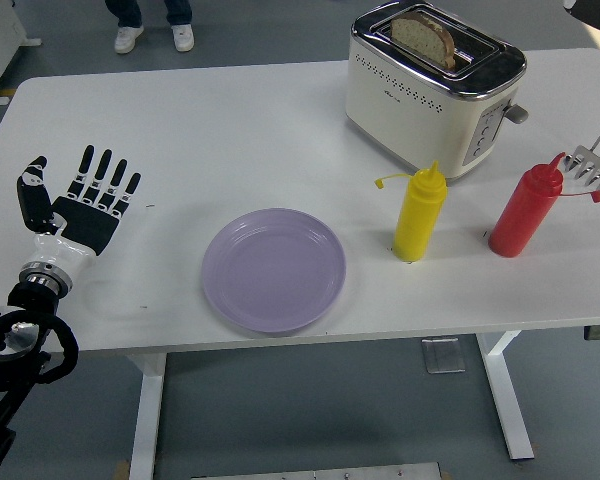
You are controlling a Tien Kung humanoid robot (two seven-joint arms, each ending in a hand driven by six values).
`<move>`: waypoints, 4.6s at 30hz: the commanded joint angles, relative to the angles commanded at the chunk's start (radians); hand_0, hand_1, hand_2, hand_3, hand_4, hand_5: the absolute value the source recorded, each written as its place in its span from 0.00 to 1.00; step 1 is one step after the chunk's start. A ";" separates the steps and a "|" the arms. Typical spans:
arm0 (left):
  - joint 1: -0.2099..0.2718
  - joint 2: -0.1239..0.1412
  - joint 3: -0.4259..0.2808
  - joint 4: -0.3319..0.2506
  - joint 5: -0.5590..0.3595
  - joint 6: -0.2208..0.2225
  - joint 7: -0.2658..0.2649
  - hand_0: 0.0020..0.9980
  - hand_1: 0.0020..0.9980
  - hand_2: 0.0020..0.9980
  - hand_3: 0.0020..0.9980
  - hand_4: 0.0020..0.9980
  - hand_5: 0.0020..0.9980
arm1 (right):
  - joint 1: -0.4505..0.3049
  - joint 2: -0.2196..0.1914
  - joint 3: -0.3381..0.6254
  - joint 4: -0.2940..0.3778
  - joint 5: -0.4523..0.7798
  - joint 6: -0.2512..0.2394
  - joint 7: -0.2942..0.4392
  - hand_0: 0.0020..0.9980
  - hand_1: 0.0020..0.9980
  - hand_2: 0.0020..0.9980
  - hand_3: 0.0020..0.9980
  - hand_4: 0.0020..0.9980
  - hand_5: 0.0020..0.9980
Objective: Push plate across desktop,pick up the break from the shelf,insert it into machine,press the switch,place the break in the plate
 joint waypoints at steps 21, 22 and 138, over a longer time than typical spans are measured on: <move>-0.018 0.017 0.014 0.008 -0.035 -0.003 0.009 0.81 0.76 0.72 0.71 0.64 1.00 | 0.304 0.129 -0.248 -0.123 0.141 0.126 -0.185 0.44 0.66 0.70 0.73 0.60 0.00; -0.019 0.017 0.014 0.008 -0.035 -0.003 0.009 0.81 0.76 0.72 0.71 0.64 1.00 | 0.311 0.136 -0.257 -0.133 0.152 0.127 -0.185 0.45 0.66 0.70 0.74 0.66 0.05; -0.025 0.025 0.018 0.016 -0.039 -0.002 0.003 0.82 0.76 0.72 0.71 0.64 1.00 | 0.482 0.285 -0.453 -0.296 0.075 -0.055 -0.239 0.29 0.39 0.38 0.49 0.17 0.00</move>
